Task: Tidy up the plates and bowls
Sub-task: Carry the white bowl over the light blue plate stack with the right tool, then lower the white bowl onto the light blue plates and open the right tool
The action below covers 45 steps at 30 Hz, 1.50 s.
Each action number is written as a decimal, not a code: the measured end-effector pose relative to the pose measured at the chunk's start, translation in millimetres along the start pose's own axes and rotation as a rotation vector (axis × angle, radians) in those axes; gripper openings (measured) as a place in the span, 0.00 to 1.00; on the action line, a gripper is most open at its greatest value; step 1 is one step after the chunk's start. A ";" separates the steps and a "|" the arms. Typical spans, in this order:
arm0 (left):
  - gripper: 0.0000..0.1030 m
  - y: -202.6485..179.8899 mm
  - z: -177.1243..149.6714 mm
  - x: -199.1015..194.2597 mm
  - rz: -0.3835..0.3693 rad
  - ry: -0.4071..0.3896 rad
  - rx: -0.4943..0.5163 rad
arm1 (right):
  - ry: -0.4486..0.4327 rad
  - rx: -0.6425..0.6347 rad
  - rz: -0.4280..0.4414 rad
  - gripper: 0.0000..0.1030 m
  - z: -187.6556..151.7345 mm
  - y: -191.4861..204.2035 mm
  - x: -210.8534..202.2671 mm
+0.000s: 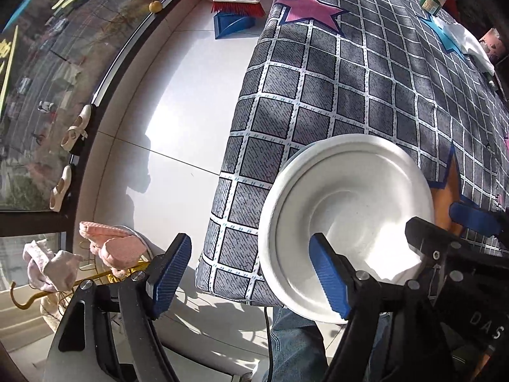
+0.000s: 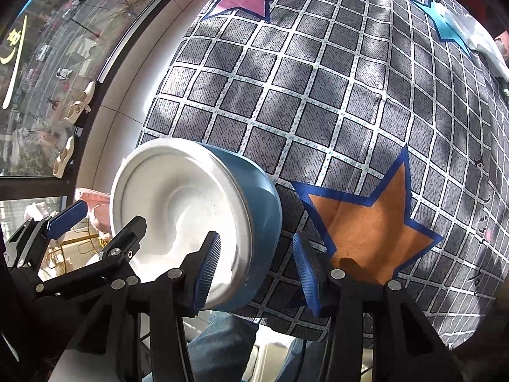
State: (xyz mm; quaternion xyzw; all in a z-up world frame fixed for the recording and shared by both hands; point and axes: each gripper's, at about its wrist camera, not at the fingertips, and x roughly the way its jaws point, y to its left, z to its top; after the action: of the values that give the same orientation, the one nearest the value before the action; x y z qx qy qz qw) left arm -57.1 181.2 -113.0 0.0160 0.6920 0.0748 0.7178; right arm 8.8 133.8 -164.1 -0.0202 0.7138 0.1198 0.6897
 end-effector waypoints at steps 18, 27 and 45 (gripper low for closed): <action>0.89 -19.8 -20.3 -17.1 -0.049 0.018 0.136 | -0.037 -0.017 -0.007 1.00 -25.9 6.6 -27.5; 0.89 -18.7 -15.0 -21.3 -0.035 0.005 0.157 | -0.036 0.001 -0.015 1.00 -24.1 8.3 -29.5; 0.89 -15.7 -6.0 -12.3 0.058 0.033 0.105 | -0.050 -0.070 0.017 1.00 -13.2 11.6 -32.6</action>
State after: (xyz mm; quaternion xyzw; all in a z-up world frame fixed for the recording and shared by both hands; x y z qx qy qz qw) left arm -62.0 163.6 -103.0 0.0723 0.7058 0.0597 0.7022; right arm -4.9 138.0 -129.9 -0.0355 0.6920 0.1510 0.7050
